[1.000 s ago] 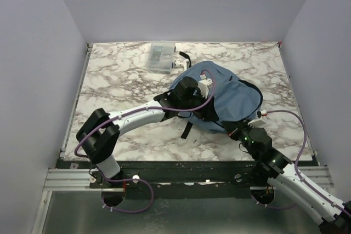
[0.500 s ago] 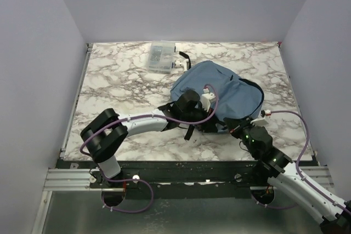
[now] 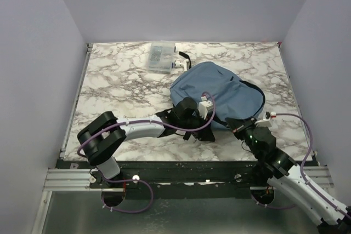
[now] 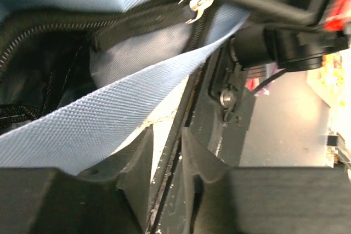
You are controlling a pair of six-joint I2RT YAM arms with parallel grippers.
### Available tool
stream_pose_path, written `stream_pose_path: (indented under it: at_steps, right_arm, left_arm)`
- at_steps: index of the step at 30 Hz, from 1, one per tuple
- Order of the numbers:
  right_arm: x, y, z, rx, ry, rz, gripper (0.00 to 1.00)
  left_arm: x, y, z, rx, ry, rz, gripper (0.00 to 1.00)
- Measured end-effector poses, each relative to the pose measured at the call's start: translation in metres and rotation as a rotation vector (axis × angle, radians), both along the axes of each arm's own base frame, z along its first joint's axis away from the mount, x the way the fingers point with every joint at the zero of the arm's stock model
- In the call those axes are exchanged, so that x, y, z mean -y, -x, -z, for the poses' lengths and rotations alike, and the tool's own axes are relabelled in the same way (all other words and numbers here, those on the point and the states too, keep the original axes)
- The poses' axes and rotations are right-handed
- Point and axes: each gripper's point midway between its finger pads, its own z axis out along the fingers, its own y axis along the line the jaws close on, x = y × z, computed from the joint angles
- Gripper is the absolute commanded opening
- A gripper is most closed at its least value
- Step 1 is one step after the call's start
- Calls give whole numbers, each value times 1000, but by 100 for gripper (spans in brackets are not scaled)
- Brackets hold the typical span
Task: Pack the student bag
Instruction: Zip the student bag at the center of the board.
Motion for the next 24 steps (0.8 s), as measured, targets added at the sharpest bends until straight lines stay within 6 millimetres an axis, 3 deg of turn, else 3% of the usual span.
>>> stream_pose_path:
  at_steps: [2,6,8,10,12,15,18,21,24]
  right_arm:
    - [1,2,6,42,-8,-14,1]
    - [2,4,17,88,4,-29,1]
    - [1,4,15,96,8,-33,1]
    - [1,4,15,95,19,-39,1]
    - [0,3,15,88,23,-42,1]
    - [-2,3,12,84,25,-48,1]
    - [-3,3,9,83,24,-52,1]
    - [-3,3,9,82,23,-55,1]
    - [-4,4,10,80,21,-63,1]
  left_arm:
    - [0,1,-11,0,26,6,35]
    - [-2,1,-60,62,134,16,37]
    - [-2,-2,-95,116,211,14,33]
    - [2,-10,-125,158,274,4,22]
    - [7,-22,-142,174,311,-7,20]
    - [14,-41,-134,155,299,-29,14]
    - [17,-51,-91,93,209,-45,10]
    - [16,-49,-57,54,124,-36,11]
    - [14,-47,-40,62,68,-34,12]
